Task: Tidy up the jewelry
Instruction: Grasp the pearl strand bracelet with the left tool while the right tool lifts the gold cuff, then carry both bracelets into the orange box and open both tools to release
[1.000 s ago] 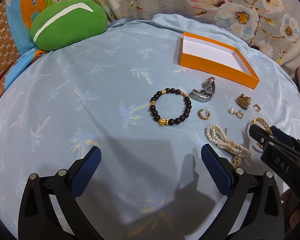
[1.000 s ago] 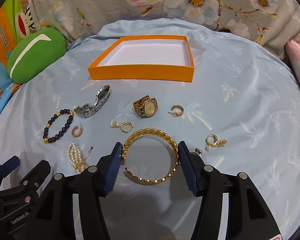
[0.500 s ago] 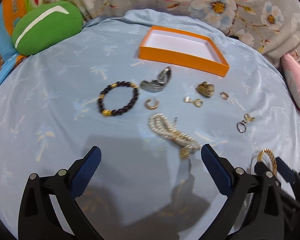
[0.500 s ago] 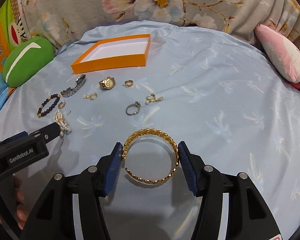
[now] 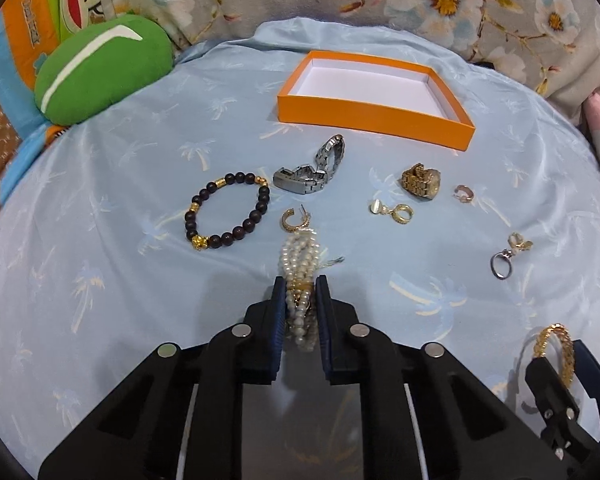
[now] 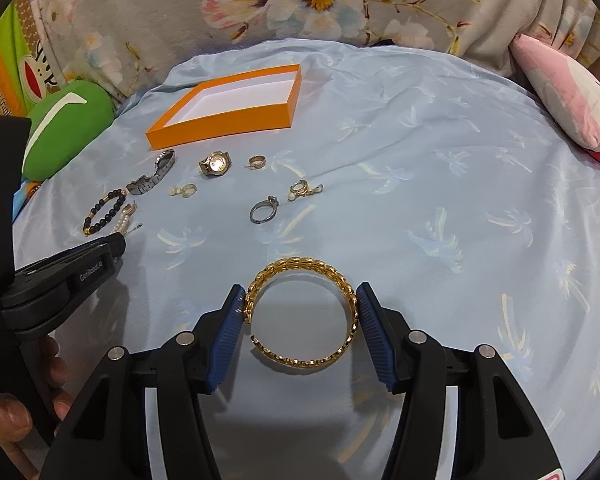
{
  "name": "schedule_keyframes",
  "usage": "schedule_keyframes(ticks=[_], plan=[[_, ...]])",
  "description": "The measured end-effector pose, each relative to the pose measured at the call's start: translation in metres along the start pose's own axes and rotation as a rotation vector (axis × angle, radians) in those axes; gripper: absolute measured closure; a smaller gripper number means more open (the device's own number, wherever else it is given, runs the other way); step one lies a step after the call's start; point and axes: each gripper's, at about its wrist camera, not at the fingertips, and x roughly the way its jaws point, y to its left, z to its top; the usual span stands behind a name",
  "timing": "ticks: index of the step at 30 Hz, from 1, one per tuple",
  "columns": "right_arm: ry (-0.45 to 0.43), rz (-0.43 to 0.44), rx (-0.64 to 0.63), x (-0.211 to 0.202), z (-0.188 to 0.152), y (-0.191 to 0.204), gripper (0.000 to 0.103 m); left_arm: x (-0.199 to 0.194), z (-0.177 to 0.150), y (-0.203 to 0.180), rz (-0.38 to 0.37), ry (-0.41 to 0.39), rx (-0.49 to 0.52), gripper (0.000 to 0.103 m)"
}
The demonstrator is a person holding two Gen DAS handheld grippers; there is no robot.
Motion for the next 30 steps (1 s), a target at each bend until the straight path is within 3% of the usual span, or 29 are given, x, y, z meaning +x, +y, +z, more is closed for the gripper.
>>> schedule_keyframes(ticks=[5,16,23,30], plan=[[-0.011,-0.003,-0.003,-0.002,0.000,0.002,0.047,-0.010,-0.002,0.017,-0.075,0.000,-0.022,0.089],[-0.022,0.038,-0.012,-0.006,0.011,0.013,0.048,-0.038,0.008,0.045,-0.091,-0.066,-0.021,0.089],[-0.065,0.056,-0.049,0.004,0.064,0.021,0.048,-0.042,0.048,0.041,-0.092,-0.130,0.028,0.089],[-0.067,0.089,-0.057,0.052,0.143,0.020,0.047,-0.011,0.116,0.021,-0.106,-0.159,0.074,0.089]])
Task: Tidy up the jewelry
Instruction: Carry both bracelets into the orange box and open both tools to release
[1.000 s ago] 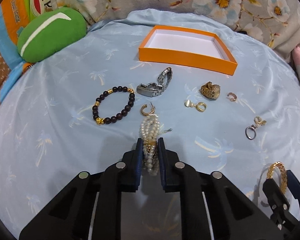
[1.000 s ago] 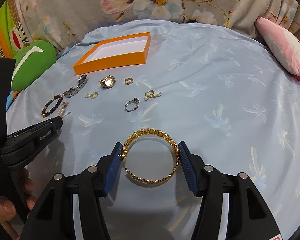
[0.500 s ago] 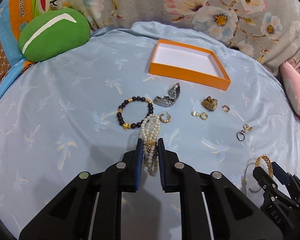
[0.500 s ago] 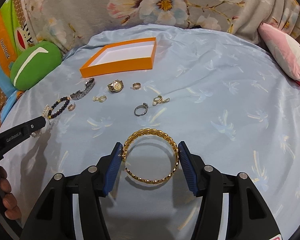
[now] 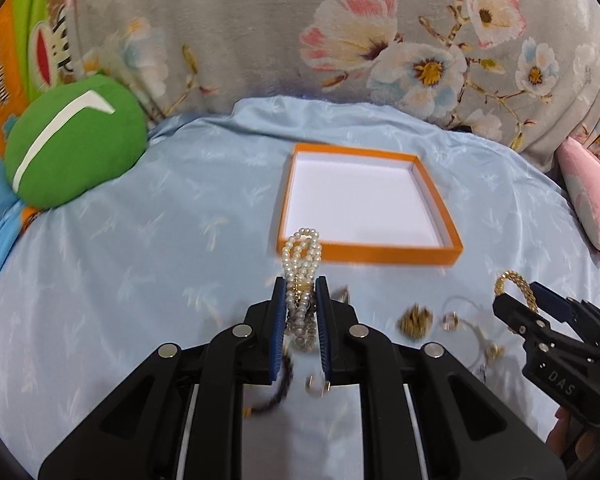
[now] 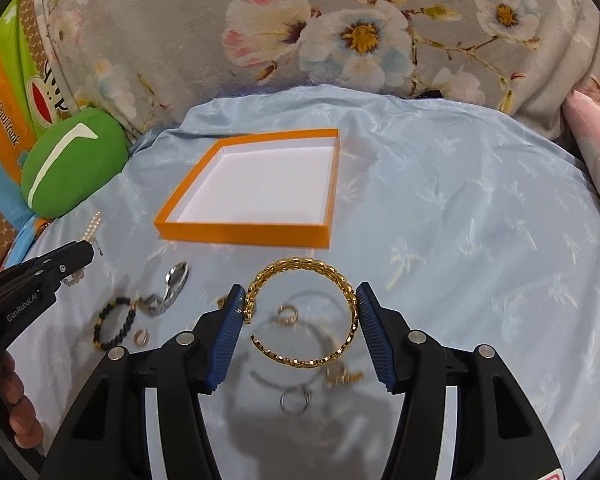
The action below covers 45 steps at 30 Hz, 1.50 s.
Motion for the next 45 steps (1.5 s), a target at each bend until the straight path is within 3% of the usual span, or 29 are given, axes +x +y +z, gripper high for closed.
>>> schedule_keyframes(ticks=[8,12,17,23,37,43,45], plan=[[0.022,0.009,-0.022,0.087,0.079,-0.004,0.047,0.076,0.075,-0.021,-0.017,-0.026,0.016,0.089],[0.036,0.014,-0.014,0.125,0.110,-0.009,0.047,0.123,0.102,-0.029,-0.023,-0.002,0.017,0.089],[0.066,0.008,-0.036,0.161,0.129,-0.010,0.047,0.168,0.114,-0.033,-0.016,0.030,0.033,0.089],[0.088,-0.005,-0.090,0.184,0.134,-0.005,0.047,0.197,0.114,-0.035,-0.025,0.051,0.049,0.089],[0.064,-0.026,-0.114,0.177,0.133,0.000,0.046,0.193,0.112,-0.034,-0.002,0.029,0.041,0.082],[0.028,-0.027,-0.090,0.127,0.118,-0.008,0.046,0.150,0.108,-0.016,-0.009,0.000,0.014,0.082],[0.007,-0.030,-0.082,0.099,0.104,-0.012,0.044,0.126,0.100,-0.007,-0.003,-0.021,0.014,0.077]])
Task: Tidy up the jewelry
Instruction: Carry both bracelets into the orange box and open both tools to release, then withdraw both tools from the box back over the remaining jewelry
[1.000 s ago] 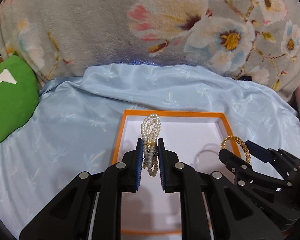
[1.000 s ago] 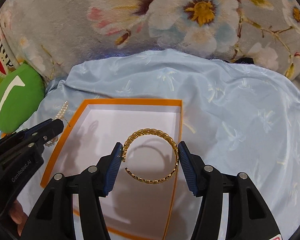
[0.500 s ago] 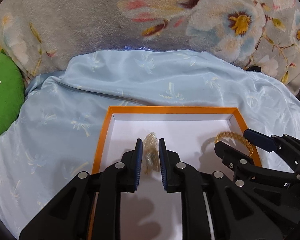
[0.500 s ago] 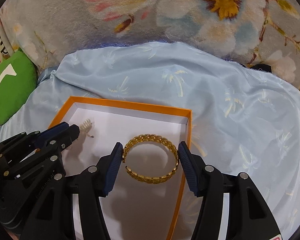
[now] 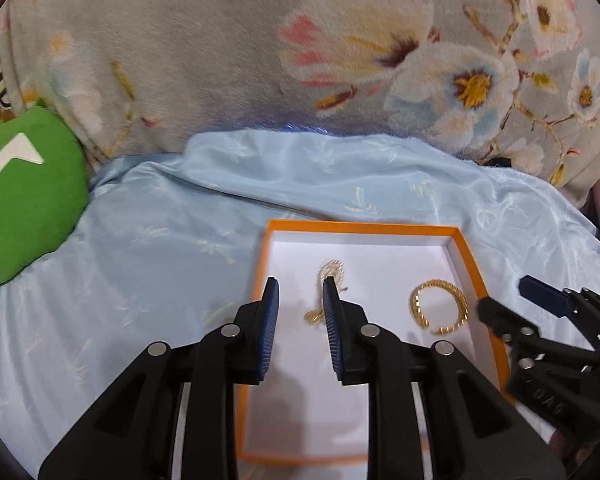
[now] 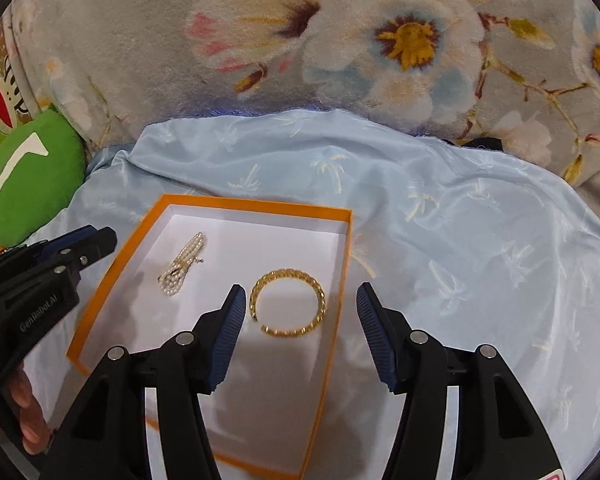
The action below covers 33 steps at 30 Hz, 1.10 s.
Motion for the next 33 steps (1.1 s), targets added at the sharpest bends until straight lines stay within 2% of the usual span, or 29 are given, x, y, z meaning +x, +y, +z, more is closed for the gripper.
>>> schedule_keyframes(ticks=[1,3,10,15,19,22,23,24,27,30,33], plan=[[-0.007,-0.001,0.004,-0.011,-0.007,-0.001,0.040,-0.015,-0.006,0.005,0.007,-0.008,0.004,0.073],[-0.018,-0.005,0.013,-0.036,-0.026,-0.004,0.039,-0.038,-0.019,0.013,0.019,-0.022,0.010,0.069],[0.000,-0.032,0.034,-0.105,-0.121,-0.001,0.037,-0.099,-0.096,0.039,0.034,0.022,-0.003,0.068],[0.061,-0.018,0.088,-0.127,-0.181,0.005,0.037,-0.121,-0.162,0.043,-0.003,0.103,-0.050,0.068],[0.105,0.007,0.158,-0.133,-0.213,0.006,0.037,-0.131,-0.200,0.035,0.000,0.121,-0.069,0.067],[0.089,-0.002,0.155,-0.139,-0.218,0.012,0.037,-0.135,-0.209,0.028,-0.011,0.133,-0.059,0.066],[0.084,0.003,0.157,-0.140,-0.217,0.014,0.037,-0.138,-0.210,0.026,-0.008,0.118,-0.057,0.063],[0.085,0.011,0.162,-0.138,-0.216,0.017,0.037,-0.139,-0.210,0.025,0.002,0.111,-0.049,0.054],[0.077,0.042,0.176,-0.129,-0.207,0.027,0.039,-0.141,-0.210,0.024,0.018,0.099,-0.047,0.048],[0.062,0.060,0.175,-0.118,-0.192,0.038,0.055,-0.140,-0.209,0.029,0.024,0.099,-0.078,0.046],[0.059,0.083,0.191,-0.102,-0.173,0.049,0.064,-0.138,-0.209,0.036,0.021,0.109,-0.109,0.046]])
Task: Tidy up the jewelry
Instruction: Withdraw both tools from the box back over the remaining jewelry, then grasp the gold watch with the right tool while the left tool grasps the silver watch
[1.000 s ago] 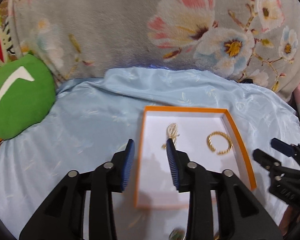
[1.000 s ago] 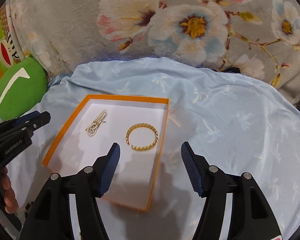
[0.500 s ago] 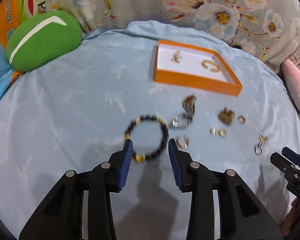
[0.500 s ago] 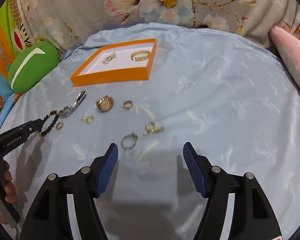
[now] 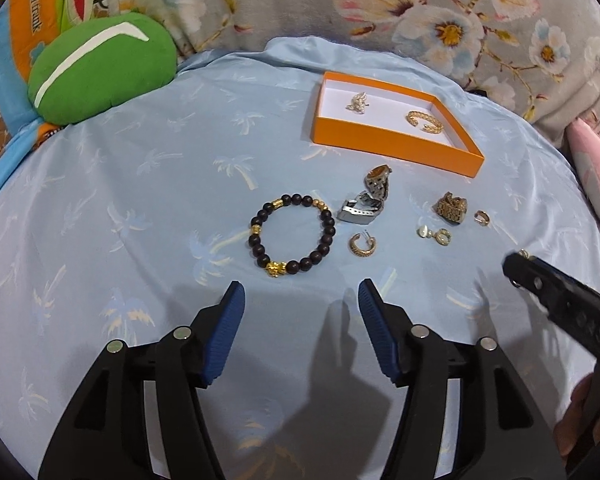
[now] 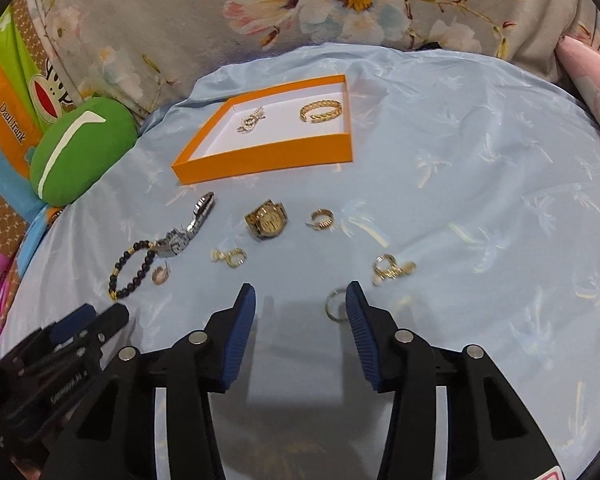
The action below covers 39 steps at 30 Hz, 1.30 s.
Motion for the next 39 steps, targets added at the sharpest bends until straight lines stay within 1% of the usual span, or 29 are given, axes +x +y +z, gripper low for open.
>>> schedule_keyframes(ticks=[3,7,10,14,17,20,21,23,24,25,32,36,39], plan=[[0.008,-0.004,0.000,0.017,0.010,0.012,0.065,0.001,0.000,0.002,-0.005,0.007,-0.009,0.046],[0.021,-0.044,-0.006,0.035,0.019,0.021,0.065,0.002,0.000,0.000,-0.005,0.008,-0.002,0.045],[0.016,-0.067,0.004,0.043,0.029,0.020,0.064,0.002,-0.001,0.001,-0.009,0.013,-0.003,0.044],[0.035,-0.060,0.020,0.055,0.036,0.018,0.064,0.003,0.000,0.001,-0.016,0.018,-0.006,0.044],[0.039,-0.072,-0.004,0.058,0.038,0.023,0.063,0.004,0.000,0.001,-0.020,0.019,-0.008,0.043],[0.044,-0.097,-0.049,0.062,0.038,0.031,0.060,0.004,0.000,0.001,-0.021,0.021,-0.008,0.043],[0.044,-0.096,-0.053,0.062,0.038,0.032,0.060,0.004,0.000,0.001,-0.020,0.021,-0.008,0.043],[0.042,-0.083,-0.040,0.061,0.038,0.029,0.066,0.004,0.000,0.001,-0.020,0.020,-0.009,0.043],[0.041,-0.073,-0.027,0.060,0.038,0.026,0.075,0.004,0.000,0.001,-0.020,0.021,-0.009,0.043],[0.041,-0.064,-0.018,0.060,0.038,0.025,0.077,0.004,0.000,0.001,-0.020,0.021,-0.008,0.043],[0.035,-0.040,-0.010,0.052,0.031,0.021,0.078,0.004,0.000,0.001,-0.021,0.020,-0.008,0.043],[0.030,-0.027,-0.001,0.037,0.019,0.013,0.078,0.003,-0.001,0.000,-0.033,0.014,-0.007,0.043],[0.031,-0.023,-0.002,0.017,0.001,0.002,0.078,0.000,0.002,-0.004,-0.045,-0.010,0.007,0.043]])
